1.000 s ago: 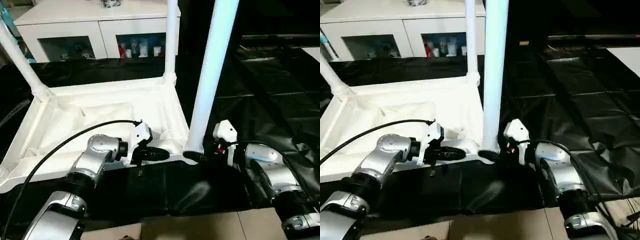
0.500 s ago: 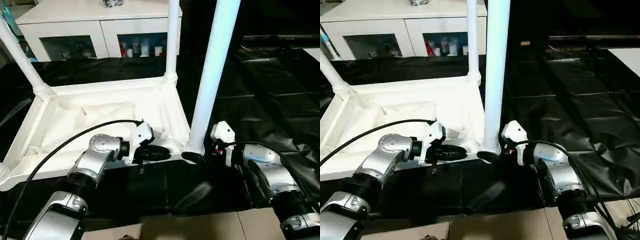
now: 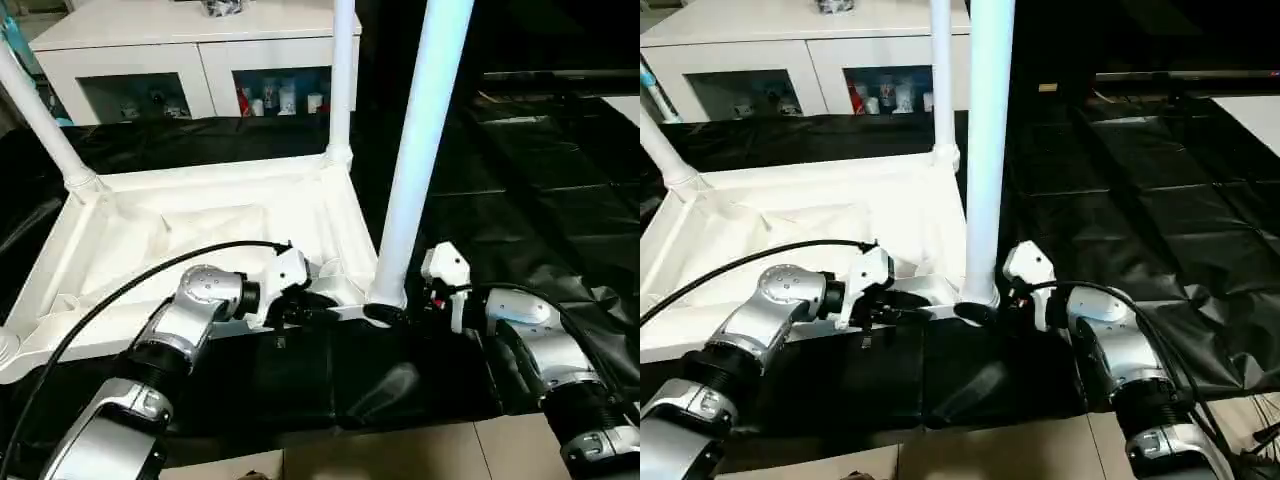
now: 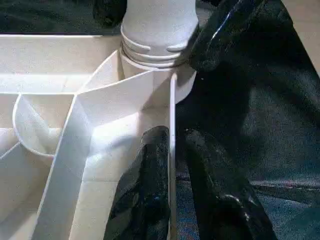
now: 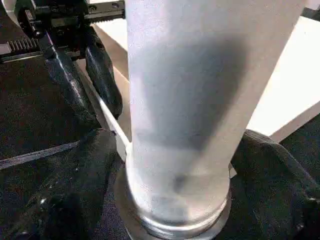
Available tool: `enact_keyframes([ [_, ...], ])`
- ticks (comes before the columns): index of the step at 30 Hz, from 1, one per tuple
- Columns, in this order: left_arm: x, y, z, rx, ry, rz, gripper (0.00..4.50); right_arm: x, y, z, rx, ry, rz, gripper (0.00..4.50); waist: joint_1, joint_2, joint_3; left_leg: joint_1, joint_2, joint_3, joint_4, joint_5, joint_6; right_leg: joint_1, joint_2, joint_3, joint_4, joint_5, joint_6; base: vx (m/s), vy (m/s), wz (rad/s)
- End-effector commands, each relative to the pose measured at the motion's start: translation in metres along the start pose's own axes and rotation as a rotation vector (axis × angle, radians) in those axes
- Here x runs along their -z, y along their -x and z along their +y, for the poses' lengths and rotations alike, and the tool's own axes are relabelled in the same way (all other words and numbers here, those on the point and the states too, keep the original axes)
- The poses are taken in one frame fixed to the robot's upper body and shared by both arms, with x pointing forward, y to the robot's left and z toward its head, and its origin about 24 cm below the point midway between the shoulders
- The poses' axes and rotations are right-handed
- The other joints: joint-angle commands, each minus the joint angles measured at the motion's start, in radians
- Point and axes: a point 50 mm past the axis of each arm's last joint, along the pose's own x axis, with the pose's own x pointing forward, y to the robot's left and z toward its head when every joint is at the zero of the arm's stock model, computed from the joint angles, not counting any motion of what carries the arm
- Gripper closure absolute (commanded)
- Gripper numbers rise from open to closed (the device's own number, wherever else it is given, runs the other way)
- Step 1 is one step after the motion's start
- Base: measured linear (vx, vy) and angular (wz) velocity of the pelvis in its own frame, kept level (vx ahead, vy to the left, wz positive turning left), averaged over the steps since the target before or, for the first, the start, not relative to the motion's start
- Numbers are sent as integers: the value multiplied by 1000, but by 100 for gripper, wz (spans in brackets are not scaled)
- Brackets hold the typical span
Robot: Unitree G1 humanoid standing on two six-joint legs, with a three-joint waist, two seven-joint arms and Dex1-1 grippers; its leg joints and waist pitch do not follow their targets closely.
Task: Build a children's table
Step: Rotate leg to tighten
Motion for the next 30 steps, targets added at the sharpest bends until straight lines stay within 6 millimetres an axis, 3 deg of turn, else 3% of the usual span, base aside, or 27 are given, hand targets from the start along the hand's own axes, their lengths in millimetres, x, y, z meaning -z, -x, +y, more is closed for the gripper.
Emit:
enact_keyframes([
  [1,19,5,-1,-20,61,85,393,0,0,0,-2,10,16,64,0,-17,-58,7,48,-20,-71,-249,74,44,-53,33,-78,-225,-250,0,0,0],
  [11,18,4,0,-34,75,74,448,4,-4,1,-2,10,31,64,-2,-18,-56,9,47,-21,-73,-268,64,42,-53,33,-83,-282,-234,0,0,0],
  [23,18,3,-1,-15,87,65,450,1,-5,-1,9,-9,3,169,-2,-20,-58,8,47,-20,-72,-255,71,43,-53,33,-80,-260,-239,0,0,0],
  [30,19,4,-2,-12,88,68,450,3,-7,1,1,-12,1,183,-3,-18,-57,8,48,-22,-74,-263,66,42,-53,33,-81,-273,-235,0,0,0],
])
